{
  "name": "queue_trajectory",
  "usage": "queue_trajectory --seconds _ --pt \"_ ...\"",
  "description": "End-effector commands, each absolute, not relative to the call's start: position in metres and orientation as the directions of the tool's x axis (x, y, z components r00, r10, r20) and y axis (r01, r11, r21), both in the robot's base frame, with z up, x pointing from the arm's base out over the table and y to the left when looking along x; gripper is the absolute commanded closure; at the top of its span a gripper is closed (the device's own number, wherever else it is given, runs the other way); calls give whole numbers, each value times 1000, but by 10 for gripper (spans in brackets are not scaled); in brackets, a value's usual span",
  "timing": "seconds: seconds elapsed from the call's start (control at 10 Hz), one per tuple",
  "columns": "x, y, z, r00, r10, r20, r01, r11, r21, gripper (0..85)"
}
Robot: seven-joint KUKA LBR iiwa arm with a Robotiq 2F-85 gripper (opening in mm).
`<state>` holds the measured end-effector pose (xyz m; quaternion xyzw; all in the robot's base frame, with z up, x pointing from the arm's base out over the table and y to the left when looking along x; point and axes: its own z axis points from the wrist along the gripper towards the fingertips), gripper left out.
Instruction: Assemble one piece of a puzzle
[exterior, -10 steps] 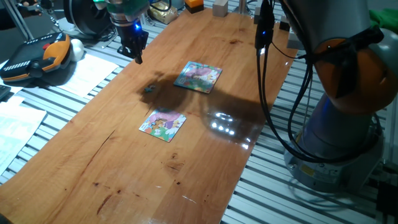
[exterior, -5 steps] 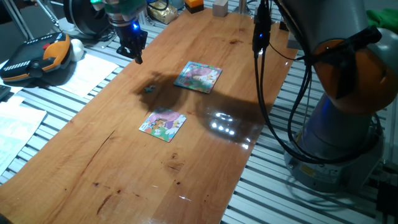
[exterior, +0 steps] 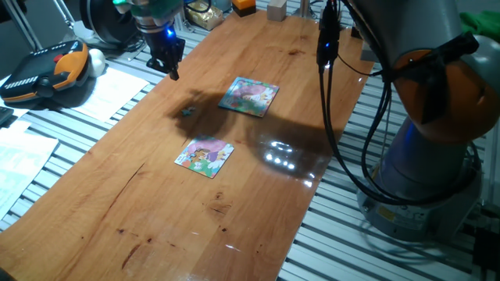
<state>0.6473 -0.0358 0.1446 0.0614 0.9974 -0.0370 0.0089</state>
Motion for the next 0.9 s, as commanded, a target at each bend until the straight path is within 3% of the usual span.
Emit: queue_trajectory --seconds 0.0,0.8 --pt "647 -36 145 -992 124 -35 127 988 -85 850" --pt "648 -37 143 -982 173 -75 179 979 -92 850"
